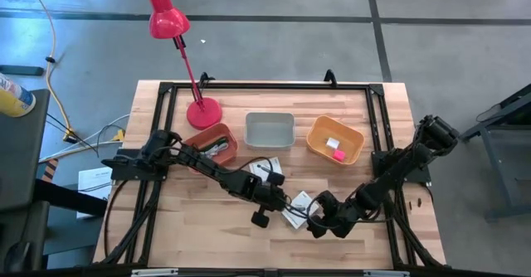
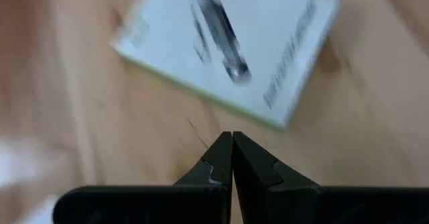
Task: Pick and place items into bin
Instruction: Put the bottom white card reader box into the gray bin
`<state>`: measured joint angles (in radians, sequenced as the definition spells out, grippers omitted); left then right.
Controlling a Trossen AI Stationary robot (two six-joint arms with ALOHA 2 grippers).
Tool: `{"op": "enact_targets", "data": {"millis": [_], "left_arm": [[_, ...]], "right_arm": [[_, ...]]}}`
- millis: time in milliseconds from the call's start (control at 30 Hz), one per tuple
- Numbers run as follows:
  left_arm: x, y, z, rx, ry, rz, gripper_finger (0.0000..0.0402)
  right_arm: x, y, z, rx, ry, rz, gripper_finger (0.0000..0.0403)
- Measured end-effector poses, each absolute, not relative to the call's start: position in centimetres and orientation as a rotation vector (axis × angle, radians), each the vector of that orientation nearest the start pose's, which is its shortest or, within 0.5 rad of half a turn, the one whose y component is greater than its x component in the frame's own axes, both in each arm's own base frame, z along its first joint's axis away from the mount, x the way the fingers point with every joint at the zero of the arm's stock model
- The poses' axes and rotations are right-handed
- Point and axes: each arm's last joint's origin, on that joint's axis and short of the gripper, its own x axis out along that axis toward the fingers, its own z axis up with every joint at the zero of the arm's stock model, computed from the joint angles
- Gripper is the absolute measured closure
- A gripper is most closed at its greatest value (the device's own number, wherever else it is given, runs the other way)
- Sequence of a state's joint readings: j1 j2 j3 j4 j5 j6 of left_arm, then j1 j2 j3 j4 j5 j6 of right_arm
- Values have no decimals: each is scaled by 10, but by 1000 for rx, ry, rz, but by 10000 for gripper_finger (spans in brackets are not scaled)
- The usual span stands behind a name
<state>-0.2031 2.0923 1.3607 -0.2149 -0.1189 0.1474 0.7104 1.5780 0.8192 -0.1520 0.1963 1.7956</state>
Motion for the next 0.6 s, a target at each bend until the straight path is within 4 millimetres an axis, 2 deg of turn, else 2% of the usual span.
{"op": "enact_targets", "data": {"millis": [367, 600], "left_arm": [[424, -84, 120, 262, 951, -142, 401], [428, -87, 123, 325, 883, -251, 399]], "right_arm": [[241, 189, 136, 1242, 1009, -472, 153], [240, 193, 129, 1117, 990, -433, 153]]}}
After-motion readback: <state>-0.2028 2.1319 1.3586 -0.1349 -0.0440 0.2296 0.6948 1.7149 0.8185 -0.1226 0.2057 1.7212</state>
